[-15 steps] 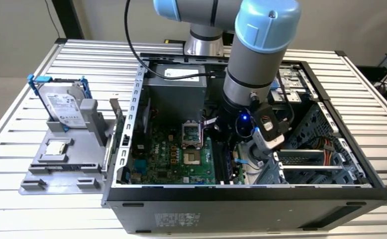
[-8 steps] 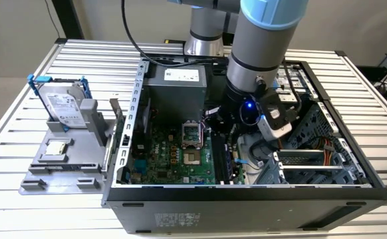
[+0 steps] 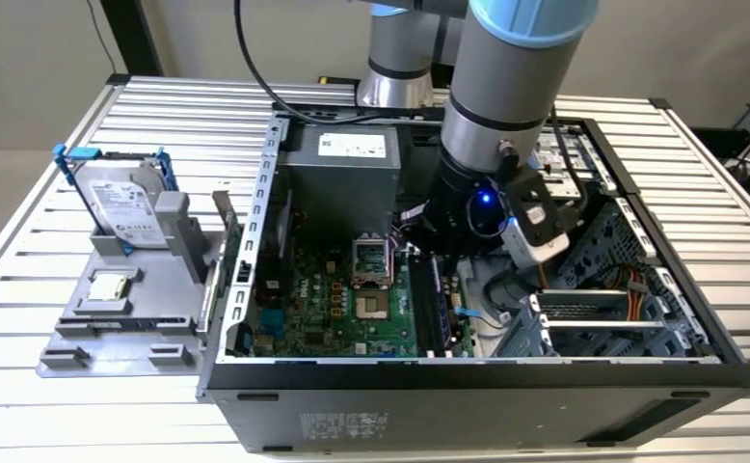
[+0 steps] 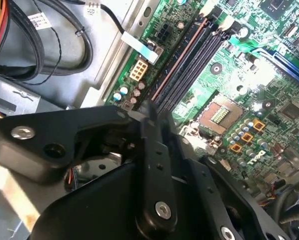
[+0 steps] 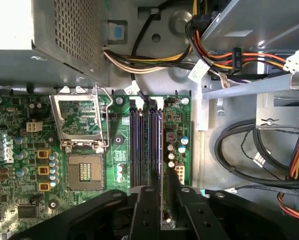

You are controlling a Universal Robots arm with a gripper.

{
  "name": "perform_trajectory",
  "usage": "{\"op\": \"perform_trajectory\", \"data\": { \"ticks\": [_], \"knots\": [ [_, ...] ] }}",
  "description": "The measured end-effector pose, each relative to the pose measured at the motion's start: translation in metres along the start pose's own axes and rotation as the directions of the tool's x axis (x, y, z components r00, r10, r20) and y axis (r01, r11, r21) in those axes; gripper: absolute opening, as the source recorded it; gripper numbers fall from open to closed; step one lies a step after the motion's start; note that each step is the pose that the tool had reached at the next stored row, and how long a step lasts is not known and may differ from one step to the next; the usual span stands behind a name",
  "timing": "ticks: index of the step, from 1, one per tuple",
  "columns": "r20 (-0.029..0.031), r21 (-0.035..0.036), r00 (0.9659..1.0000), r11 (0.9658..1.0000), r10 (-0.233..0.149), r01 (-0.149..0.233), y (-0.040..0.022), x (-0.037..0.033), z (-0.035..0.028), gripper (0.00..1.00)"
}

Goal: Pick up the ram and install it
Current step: 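Insert the ram into the slot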

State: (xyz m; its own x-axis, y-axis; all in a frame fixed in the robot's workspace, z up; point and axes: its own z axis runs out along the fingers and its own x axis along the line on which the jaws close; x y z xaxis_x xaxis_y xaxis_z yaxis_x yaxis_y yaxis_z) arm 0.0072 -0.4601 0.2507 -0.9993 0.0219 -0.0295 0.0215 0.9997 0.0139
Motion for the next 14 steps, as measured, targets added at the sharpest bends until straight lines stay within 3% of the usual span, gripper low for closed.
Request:
{"op": "perform_trajectory", "data": {
  "ticks": [14],
  "knots": [
    [0.0026,0.0,1.0,1.0,0.0,0.0,0.0,-0.0001,-0.0029,0.0]
  ]
}}
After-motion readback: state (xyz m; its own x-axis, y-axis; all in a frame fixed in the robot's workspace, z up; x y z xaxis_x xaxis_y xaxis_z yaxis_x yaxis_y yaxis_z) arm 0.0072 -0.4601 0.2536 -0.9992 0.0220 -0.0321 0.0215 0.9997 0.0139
